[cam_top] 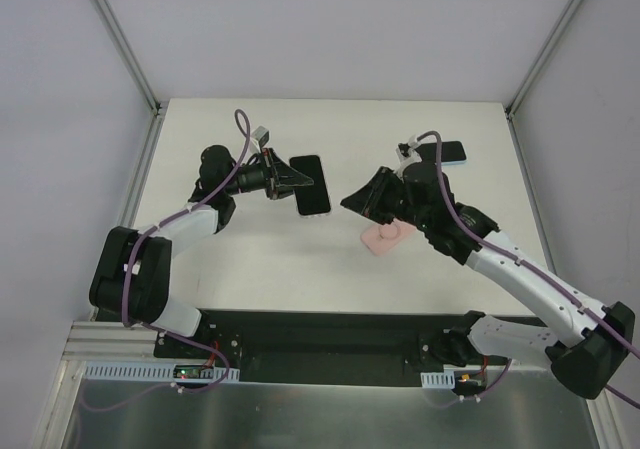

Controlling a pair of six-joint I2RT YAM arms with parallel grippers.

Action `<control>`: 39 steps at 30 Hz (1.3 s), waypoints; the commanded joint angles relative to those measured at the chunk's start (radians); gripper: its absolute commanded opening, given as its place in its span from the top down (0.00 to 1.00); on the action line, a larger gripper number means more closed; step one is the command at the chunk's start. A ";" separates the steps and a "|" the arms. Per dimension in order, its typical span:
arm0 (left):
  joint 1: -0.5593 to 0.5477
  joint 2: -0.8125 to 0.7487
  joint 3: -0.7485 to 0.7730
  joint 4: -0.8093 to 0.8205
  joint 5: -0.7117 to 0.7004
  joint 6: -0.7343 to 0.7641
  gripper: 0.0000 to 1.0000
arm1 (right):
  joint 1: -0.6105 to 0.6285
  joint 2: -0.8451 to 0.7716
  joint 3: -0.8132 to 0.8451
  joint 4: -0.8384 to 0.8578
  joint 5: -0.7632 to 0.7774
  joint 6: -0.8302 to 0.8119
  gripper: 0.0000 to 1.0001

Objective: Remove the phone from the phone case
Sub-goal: Remove the phone case from the phone.

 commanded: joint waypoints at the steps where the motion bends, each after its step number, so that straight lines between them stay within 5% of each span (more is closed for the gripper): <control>1: -0.002 -0.090 0.080 -0.086 -0.004 0.154 1.00 | 0.039 0.012 0.113 -0.358 0.244 -0.188 0.77; 4: 0.000 -0.107 0.080 -0.170 0.001 0.211 1.00 | 0.065 0.023 0.151 -0.360 0.275 -0.229 0.64; 8: -0.002 -0.123 0.067 -0.192 0.010 0.226 1.00 | 0.107 0.087 0.251 -0.404 0.321 -0.284 0.57; 16: -0.006 -0.143 0.061 -0.221 0.019 0.245 1.00 | 0.208 0.230 0.398 -0.430 0.382 -0.337 0.56; 39: -0.009 -0.212 0.104 -0.226 0.042 0.201 1.00 | 0.271 0.501 0.469 -0.662 0.583 -0.323 0.57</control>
